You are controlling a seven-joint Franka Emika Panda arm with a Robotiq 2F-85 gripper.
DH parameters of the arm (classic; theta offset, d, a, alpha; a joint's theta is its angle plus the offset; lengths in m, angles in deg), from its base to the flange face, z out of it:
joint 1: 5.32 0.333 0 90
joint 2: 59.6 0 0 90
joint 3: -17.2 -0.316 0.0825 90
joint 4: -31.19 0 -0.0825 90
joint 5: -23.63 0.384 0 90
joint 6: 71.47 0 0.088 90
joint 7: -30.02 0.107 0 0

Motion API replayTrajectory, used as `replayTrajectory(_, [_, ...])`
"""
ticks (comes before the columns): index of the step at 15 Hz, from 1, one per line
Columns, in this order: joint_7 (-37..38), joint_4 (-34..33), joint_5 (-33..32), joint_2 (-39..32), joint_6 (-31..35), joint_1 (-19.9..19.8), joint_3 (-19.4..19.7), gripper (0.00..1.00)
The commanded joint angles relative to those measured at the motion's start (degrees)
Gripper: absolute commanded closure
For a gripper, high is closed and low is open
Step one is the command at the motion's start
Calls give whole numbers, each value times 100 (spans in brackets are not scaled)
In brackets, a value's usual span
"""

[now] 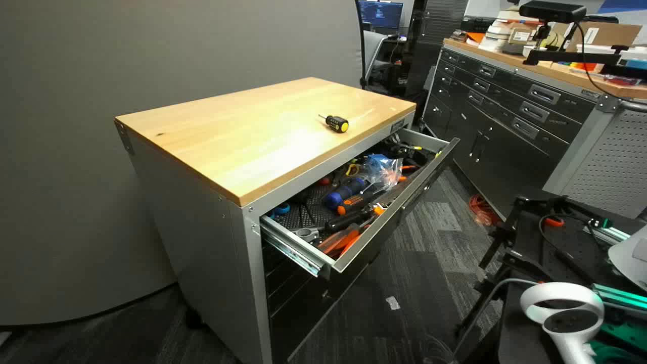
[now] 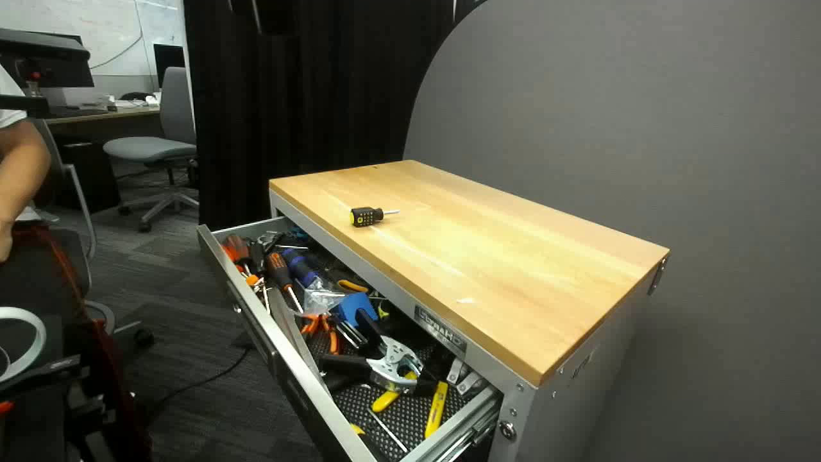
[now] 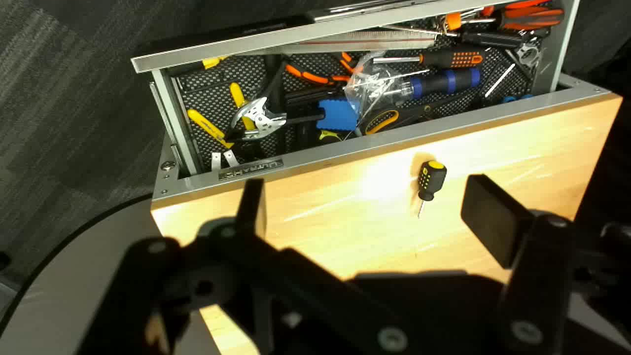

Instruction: Put the screwdriver in the open drawer and then close the drawer

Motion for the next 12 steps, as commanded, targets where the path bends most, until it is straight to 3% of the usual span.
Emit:
replayTrajectory(1, [-61, -34, 70, -25, -10, -134, -107, 0])
replayTrajectory(8, [-60, -108, 70, 26, -10, -131, -102, 0])
replayTrajectory(12, [1023, 214, -444, -9, 473, -158, -1040, 0])
